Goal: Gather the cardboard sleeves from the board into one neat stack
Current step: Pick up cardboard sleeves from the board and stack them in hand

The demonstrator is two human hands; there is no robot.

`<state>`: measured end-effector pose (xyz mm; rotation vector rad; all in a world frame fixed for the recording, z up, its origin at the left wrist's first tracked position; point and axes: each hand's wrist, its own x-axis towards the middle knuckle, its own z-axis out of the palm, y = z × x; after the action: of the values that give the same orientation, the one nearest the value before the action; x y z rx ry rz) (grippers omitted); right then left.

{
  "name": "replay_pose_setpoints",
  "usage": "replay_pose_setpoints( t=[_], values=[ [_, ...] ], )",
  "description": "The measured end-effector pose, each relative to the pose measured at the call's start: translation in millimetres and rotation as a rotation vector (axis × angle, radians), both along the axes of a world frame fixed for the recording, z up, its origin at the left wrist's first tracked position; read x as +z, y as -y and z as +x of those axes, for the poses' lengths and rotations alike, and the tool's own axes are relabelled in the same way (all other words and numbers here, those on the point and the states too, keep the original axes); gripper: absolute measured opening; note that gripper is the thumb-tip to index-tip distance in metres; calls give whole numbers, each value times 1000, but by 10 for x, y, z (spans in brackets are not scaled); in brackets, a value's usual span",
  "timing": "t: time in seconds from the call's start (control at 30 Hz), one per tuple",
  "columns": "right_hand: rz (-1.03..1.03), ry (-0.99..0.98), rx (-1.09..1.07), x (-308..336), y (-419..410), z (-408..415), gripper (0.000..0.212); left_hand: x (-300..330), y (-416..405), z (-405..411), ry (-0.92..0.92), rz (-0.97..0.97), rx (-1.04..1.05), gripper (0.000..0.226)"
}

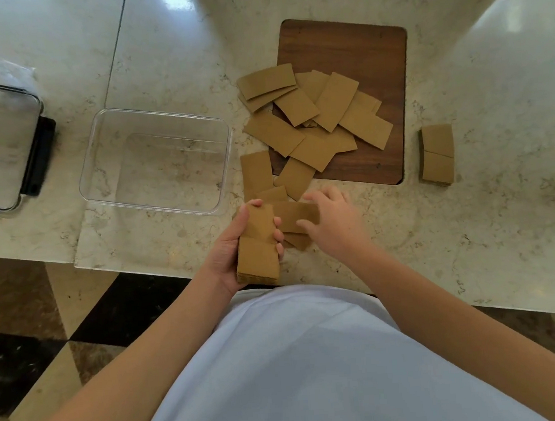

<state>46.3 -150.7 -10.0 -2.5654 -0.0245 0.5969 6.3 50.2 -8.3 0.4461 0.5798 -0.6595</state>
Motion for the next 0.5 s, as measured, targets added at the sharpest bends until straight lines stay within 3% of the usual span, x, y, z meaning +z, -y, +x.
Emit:
replay_pose_setpoints(
  t=[0.1, 0.27, 0.4, 0.5],
  values=[
    [-143, -32, 106, -110, -58, -21, 62, -13, -43, -13, -41, 17, 42, 45],
    [-191, 67, 114, -168, -131, 9, 56, -26, -76, -12, -86, 73, 55, 39],
    [-49, -111, 136, -128, -87, 87, 34, -46, -89, 6, -106, 125, 45, 41],
    [231, -302, 22, -76, -5, 109, 32, -76, -101, 21, -117, 138, 57, 43]
  ],
)
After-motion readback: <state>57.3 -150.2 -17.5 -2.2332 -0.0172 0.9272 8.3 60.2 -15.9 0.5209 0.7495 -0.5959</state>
